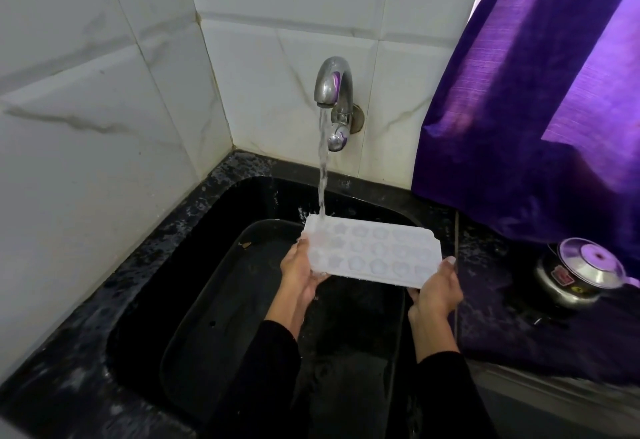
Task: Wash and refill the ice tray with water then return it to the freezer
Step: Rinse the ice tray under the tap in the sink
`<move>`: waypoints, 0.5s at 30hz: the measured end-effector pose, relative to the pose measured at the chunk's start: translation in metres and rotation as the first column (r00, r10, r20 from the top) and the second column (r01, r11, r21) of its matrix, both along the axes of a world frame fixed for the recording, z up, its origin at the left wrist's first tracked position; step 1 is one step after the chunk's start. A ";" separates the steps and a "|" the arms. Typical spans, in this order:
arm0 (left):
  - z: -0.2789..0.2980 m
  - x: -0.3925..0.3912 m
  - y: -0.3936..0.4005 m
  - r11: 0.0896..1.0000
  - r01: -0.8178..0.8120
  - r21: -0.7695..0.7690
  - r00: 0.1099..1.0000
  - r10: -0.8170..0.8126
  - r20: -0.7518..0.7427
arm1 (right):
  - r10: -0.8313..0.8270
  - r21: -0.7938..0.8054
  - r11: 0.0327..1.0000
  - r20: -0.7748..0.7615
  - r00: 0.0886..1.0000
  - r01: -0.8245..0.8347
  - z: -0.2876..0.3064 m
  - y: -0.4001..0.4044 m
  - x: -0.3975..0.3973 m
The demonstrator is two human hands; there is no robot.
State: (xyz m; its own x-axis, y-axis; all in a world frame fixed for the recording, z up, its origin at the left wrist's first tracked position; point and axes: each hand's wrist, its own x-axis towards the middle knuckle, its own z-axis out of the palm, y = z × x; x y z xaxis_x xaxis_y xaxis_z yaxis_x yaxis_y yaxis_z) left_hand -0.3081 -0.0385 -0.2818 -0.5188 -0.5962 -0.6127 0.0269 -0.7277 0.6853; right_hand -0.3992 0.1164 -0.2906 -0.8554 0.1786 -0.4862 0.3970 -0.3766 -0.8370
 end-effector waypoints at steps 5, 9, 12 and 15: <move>0.000 0.007 -0.004 0.997 -0.064 -0.043 0.997 0.065 0.028 | 0.032 0.005 0.999 -0.005 0.999 -0.032 -0.006 -0.006 0.005; -0.002 0.017 -0.009 0.989 -0.132 -0.063 0.990 0.135 0.046 | 0.077 0.024 0.997 -0.016 0.997 -0.077 -0.008 -0.016 0.009; -0.002 0.026 -0.013 0.981 -0.183 -0.064 0.981 0.186 0.050 | 0.106 0.034 0.994 -0.032 0.994 -0.104 -0.010 -0.024 0.012; -0.002 0.036 -0.018 0.973 -0.224 -0.049 0.973 0.227 0.049 | 0.146 0.029 0.989 -0.035 0.989 -0.145 -0.011 -0.033 0.016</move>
State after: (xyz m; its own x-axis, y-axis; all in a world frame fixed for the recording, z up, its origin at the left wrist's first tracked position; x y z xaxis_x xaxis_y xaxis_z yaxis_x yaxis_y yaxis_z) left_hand -0.2722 -0.0569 -0.2837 -0.3348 -0.7202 -0.6076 0.1488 -0.6772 0.7206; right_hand -0.3831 0.0834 -0.3015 -0.8905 0.0635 -0.4506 0.4145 -0.2952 -0.8608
